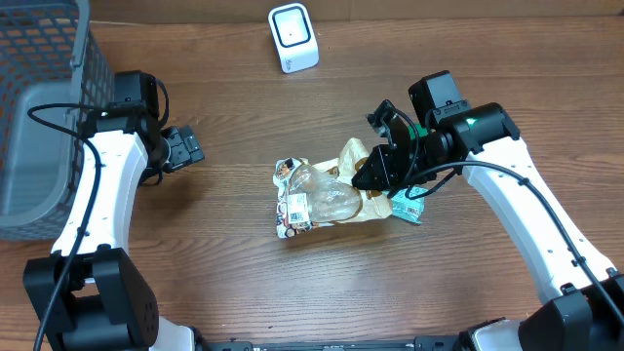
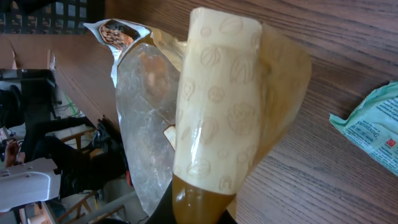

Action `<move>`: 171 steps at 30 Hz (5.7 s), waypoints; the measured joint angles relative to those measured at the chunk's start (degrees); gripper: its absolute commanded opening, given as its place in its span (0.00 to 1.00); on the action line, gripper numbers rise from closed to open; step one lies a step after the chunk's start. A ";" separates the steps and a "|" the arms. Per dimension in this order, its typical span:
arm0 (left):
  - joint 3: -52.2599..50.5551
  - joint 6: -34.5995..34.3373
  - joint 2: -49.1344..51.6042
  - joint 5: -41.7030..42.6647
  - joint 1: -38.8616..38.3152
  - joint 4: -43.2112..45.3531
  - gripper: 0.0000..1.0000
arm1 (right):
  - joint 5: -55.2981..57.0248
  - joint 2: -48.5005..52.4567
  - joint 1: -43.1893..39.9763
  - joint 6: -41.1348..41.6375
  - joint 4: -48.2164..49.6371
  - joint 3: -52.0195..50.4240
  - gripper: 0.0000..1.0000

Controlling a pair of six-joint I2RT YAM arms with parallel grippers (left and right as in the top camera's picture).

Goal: Scan the item barcode

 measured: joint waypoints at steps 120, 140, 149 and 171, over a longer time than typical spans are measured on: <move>0.00 0.00 0.00 0.00 0.00 0.00 1.00 | 60.54 39.76 12.11 -36.00 87.19 20.15 0.04; 0.00 0.00 0.00 0.00 0.00 0.00 1.00 | 59.65 40.02 16.09 -36.26 80.37 20.17 0.04; 0.00 0.00 0.00 0.00 0.00 0.00 0.99 | 60.63 40.02 15.65 -38.16 82.42 20.17 0.04; -0.02 0.00 0.00 0.02 0.00 -0.02 0.99 | 45.09 6.73 13.11 -16.92 30.51 20.79 0.04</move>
